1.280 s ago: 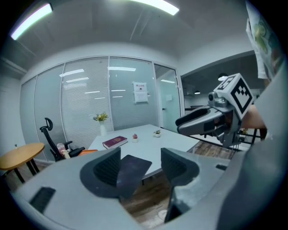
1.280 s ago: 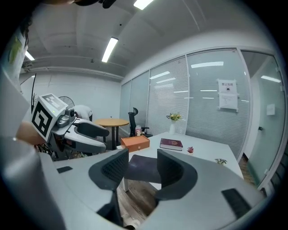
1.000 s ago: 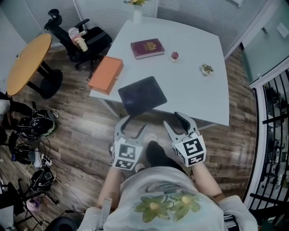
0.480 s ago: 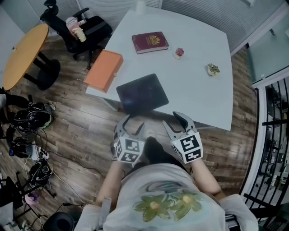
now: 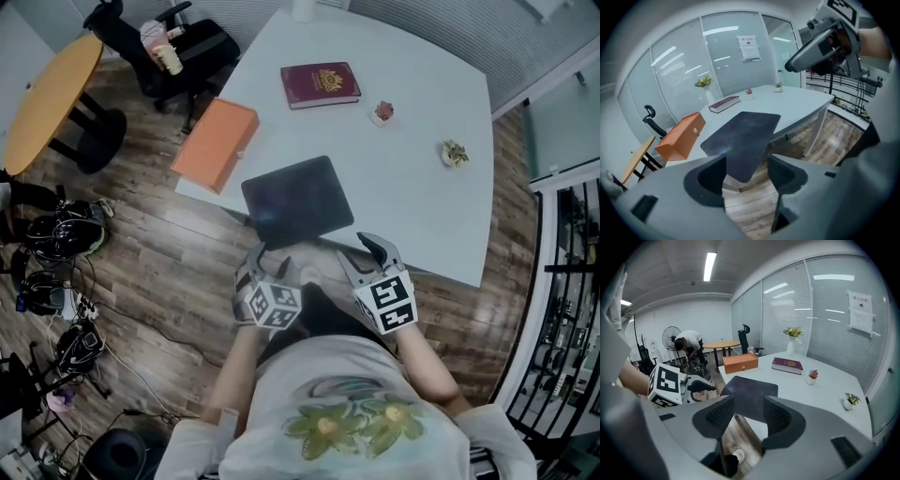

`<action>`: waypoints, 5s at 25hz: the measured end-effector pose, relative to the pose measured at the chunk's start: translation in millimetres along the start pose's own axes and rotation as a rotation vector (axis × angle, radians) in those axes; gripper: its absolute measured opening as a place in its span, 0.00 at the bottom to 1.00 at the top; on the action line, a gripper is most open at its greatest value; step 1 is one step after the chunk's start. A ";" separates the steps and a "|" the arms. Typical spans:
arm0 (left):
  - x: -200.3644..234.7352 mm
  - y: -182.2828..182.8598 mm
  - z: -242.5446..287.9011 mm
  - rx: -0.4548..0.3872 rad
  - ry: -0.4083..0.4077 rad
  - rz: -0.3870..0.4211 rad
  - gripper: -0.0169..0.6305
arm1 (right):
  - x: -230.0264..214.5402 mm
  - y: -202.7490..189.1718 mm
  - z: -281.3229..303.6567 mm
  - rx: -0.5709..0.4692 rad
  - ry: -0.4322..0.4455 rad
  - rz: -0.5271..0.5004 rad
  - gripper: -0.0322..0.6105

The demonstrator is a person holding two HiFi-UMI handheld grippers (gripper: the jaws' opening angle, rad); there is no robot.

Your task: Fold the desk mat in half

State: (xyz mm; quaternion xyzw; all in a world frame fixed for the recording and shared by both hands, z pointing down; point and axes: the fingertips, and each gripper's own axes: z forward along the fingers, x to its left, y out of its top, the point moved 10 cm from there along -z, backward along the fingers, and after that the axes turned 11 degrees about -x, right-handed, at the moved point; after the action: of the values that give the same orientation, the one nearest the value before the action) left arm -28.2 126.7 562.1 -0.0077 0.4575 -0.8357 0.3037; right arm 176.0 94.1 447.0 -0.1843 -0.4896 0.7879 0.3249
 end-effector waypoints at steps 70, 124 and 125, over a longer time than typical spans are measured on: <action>36.2 26.6 34.1 0.026 0.075 -0.080 0.07 | -69.0 -50.1 107.3 0.344 0.249 -0.397 0.12; 143.1 81.6 44.0 -0.090 -0.038 -0.220 0.07 | -100.0 49.7 146.3 0.216 0.045 -0.198 0.10; 144.7 82.6 44.5 -0.092 -0.039 -0.220 0.06 | -100.6 51.1 147.1 0.214 0.044 -0.198 0.10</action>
State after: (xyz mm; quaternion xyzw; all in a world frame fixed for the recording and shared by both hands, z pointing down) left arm -91.9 -14.4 486.0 -0.0878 0.4856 -0.8419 0.2183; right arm 142.1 -87.2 465.2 -0.1166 -0.4112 0.7954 0.4297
